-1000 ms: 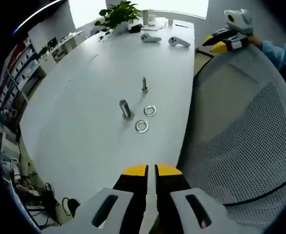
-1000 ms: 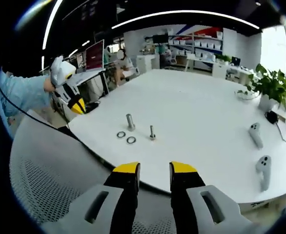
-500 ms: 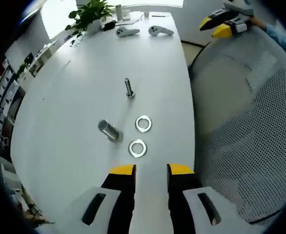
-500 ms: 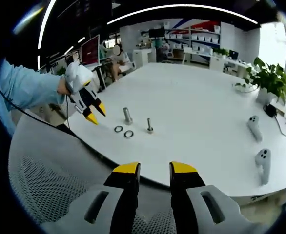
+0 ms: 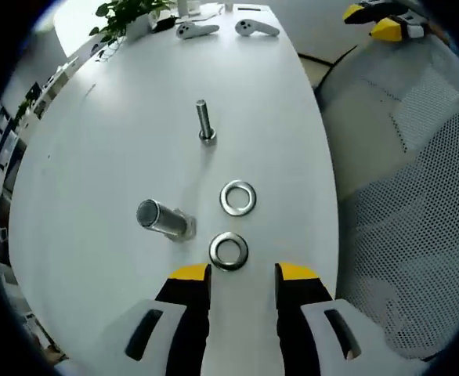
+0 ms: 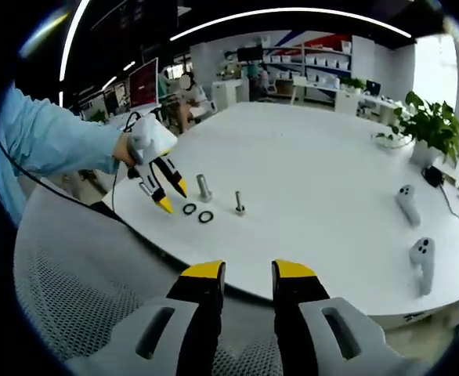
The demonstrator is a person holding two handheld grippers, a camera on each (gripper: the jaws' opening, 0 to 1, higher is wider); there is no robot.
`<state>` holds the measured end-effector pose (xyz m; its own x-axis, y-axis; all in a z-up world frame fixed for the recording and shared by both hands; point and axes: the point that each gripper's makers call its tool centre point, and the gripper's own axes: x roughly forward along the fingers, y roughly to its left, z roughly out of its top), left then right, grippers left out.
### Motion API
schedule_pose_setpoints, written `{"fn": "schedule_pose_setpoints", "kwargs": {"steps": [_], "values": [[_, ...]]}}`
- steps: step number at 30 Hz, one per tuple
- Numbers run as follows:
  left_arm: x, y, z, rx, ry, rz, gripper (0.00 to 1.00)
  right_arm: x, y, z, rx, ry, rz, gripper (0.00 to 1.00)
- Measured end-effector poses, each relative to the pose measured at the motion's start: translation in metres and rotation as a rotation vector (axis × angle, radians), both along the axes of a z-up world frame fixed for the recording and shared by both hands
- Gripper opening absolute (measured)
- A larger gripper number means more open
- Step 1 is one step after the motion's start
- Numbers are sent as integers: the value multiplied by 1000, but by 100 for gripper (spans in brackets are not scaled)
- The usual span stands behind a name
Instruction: Place the washer onto the threaded stud by aligning its center hole with the stud, sliding it down to the base, and recovering from edge contact or off-axis alignment until the washer reaches the visible bottom stop.
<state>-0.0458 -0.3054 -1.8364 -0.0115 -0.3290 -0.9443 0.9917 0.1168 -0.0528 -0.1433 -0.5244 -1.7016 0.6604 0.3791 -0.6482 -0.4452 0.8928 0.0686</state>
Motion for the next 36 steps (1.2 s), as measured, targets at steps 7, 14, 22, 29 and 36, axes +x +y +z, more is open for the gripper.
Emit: {"fn": "schedule_pose_setpoints", "kwargs": {"steps": [7, 14, 22, 29, 36], "values": [[5, -6, -7, 31, -4, -25, 32, 1, 0, 0, 5, -2, -5, 26], [7, -1, -16, 59, -17, -57, 35, 1, 1, 1, 12, -11, -2, 26], [14, -5, -16, 75, -67, -112, 30, 1, 1, 1, 11, -9, 1, 26], [11, -8, -16, 96, -62, -151, 29, 1, 1, 1, 16, -8, 3, 25], [10, -9, -17, 173, -58, -152, 30, 1, 2, 1, 19, -9, 4, 25]]}}
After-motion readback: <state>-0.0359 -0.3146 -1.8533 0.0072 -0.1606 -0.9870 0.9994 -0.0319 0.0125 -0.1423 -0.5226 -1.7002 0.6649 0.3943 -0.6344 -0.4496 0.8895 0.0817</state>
